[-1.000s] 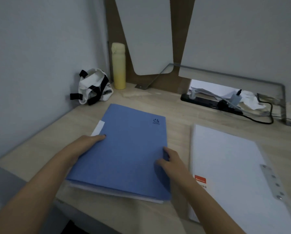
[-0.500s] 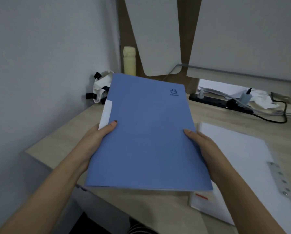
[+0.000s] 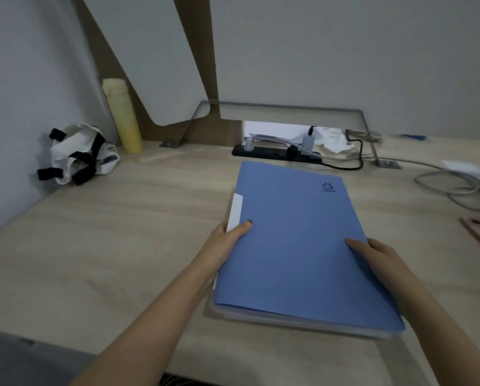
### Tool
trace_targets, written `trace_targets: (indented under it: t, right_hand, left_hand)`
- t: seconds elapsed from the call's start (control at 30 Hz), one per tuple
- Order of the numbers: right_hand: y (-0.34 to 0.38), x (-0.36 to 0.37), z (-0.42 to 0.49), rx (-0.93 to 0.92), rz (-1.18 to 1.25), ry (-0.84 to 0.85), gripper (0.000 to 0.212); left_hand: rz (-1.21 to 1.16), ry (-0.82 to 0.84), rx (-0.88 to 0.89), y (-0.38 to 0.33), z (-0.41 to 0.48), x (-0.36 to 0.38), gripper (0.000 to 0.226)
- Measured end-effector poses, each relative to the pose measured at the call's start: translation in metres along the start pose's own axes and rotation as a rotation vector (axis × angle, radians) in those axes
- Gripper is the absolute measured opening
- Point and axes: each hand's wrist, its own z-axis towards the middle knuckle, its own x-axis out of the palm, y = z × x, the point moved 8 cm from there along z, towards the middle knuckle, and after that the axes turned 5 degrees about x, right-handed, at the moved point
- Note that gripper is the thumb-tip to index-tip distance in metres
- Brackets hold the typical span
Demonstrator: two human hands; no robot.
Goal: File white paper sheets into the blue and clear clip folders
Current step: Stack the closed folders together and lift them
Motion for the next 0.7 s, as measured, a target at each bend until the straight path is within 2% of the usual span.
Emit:
trace_targets:
  t: [0.2,0.23,0.33,0.4,0.5,0.6,0.7]
  right_hand:
    - [-0.017,-0.011,0.025,-0.068,-0.242,-0.211,0.040]
    - [-0.019,-0.010,0.026,-0.077,-0.233,-0.219,0.040]
    - [-0.024,-0.005,0.030,-0.119,-0.182,-0.181,0.042]
    - [-0.028,-0.004,0.033,-0.135,-0.160,-0.169,0.045]
    - [-0.032,-0.004,0.033,-0.134,-0.105,-0.160,0.040]
    - [-0.033,-0.006,0.030,-0.134,-0.093,-0.176,0.049]
    - [-0.031,-0.005,0.025,-0.136,-0.083,-0.155,0.042]
  left_hand:
    - [0.105,-0.113,0.034,0.008,0.010,0.007,0.054]
    - [0.110,-0.109,0.044,0.009,0.011,0.009,0.050]
    - [-0.029,-0.014,-0.006,0.014,0.010,0.016,0.032]
    - [-0.155,0.042,-0.055,0.015,0.011,0.015,0.026]
    - [-0.293,0.098,-0.137,0.013,0.015,0.014,0.021]
    - [-0.276,0.076,-0.135,0.007,0.020,0.009,0.019]
    - [-0.219,0.083,-0.103,-0.001,0.019,0.010,0.017]
